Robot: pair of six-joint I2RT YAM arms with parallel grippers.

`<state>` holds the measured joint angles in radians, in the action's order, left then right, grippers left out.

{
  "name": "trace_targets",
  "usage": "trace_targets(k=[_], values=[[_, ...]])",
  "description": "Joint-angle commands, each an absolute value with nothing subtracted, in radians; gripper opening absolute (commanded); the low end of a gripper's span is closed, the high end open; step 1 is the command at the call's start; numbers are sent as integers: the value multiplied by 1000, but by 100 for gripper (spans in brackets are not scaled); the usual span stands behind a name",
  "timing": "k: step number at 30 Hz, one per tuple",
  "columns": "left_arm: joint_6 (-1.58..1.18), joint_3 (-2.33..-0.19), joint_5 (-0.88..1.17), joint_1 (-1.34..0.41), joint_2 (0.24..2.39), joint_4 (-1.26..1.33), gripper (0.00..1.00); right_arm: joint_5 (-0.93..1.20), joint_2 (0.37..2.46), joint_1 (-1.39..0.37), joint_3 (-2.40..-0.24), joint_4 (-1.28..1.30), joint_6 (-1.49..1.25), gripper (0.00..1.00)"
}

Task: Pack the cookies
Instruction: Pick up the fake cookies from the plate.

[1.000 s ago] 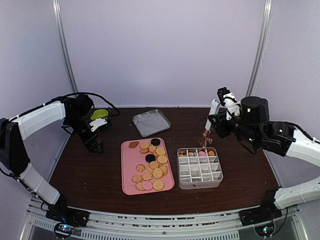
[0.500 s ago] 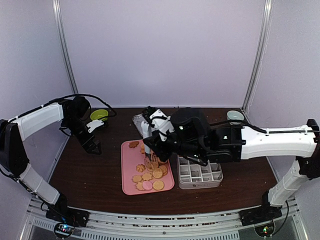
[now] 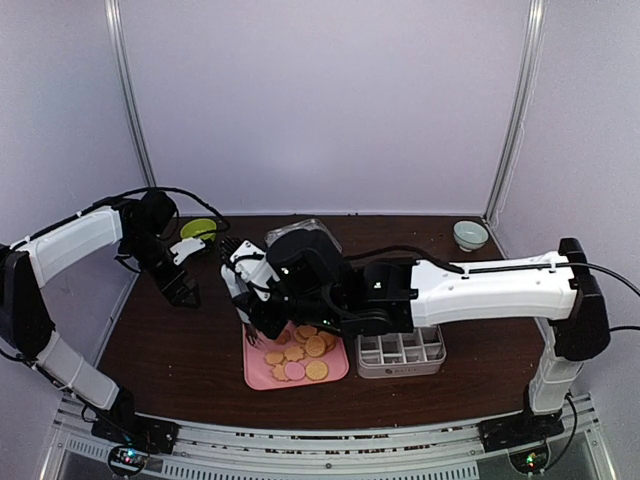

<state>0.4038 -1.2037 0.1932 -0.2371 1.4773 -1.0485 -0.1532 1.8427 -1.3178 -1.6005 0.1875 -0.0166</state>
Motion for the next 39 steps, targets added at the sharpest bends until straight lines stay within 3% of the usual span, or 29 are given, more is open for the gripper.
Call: trace_targets(k=[1, 31, 34, 39], values=[[423, -1197, 184, -229, 1458, -1040, 98, -139, 1893, -1315, -1652, 180, 12, 32], [433, -1193, 173, -211, 1440, -1071, 98, -239, 1948, -1308, -1519, 103, 26, 33], [431, -1197, 179, -212, 1445, -1071, 98, -249, 1933, -1304, -1500, 98, 23, 30], [427, -1201, 189, -211, 1451, -1071, 98, -242, 1910, -1294, -1489, 85, 4, 17]])
